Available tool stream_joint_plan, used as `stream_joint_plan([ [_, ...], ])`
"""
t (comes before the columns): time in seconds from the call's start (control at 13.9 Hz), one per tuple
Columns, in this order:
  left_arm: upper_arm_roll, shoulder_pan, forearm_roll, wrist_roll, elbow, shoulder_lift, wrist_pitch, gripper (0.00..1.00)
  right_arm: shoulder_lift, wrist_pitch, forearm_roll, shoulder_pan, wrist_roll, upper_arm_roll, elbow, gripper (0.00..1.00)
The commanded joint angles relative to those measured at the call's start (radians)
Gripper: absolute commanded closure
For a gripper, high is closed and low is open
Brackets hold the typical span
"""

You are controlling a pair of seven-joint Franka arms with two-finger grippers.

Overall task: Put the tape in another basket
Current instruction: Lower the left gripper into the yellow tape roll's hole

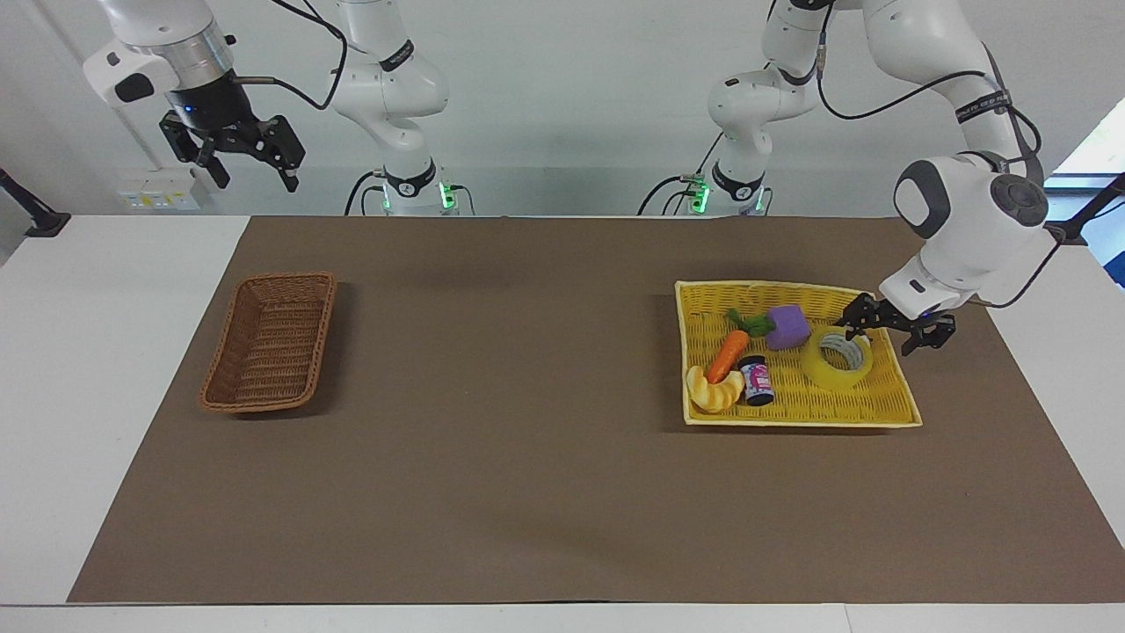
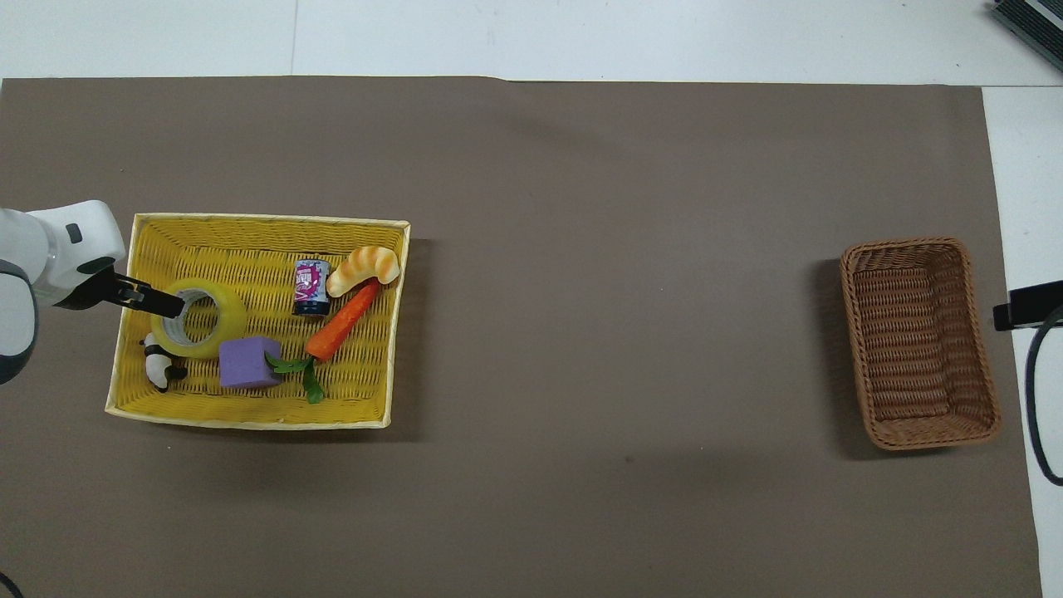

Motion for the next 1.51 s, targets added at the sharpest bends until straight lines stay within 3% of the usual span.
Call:
stream_joint_plan([
  [0.0, -0.008, 0.015, 0.011, 0.015, -0.017, 0.028, 0.053, 0.0, -0.005, 0.013, -0.01, -0.003, -0.024, -0.002, -0.009, 0.0],
  [0.36, -0.008, 0.016, 0.011, 0.011, -0.058, 0.04, 0.1, 0.4, -0.005, 0.013, -0.01, -0.003, -0.025, -0.003, -0.009, 0.0],
  [0.86, -0.005, 0.016, 0.011, 0.003, -0.08, 0.097, 0.134, 0.46, -0.005, 0.013, -0.01, -0.003, -0.025, -0.003, -0.009, 0.0],
  [0.93, -0.005, 0.016, 0.011, 0.0, -0.08, 0.112, 0.143, 0.55, -0.005, 0.013, -0.01, -0.003, -0.025, -0.003, -0.009, 0.0],
  [1.08, -0.005, 0.019, 0.011, 0.008, -0.072, 0.116, 0.133, 1.0, -0.005, 0.013, -0.01, -0.003, -0.024, -0.003, -0.009, 0.0],
  [1.43, -0.005, 0.039, 0.011, 0.003, 0.006, 0.103, 0.017, 1.0, -0.007, 0.011, -0.01, -0.003, -0.024, -0.003, -0.009, 0.0],
])
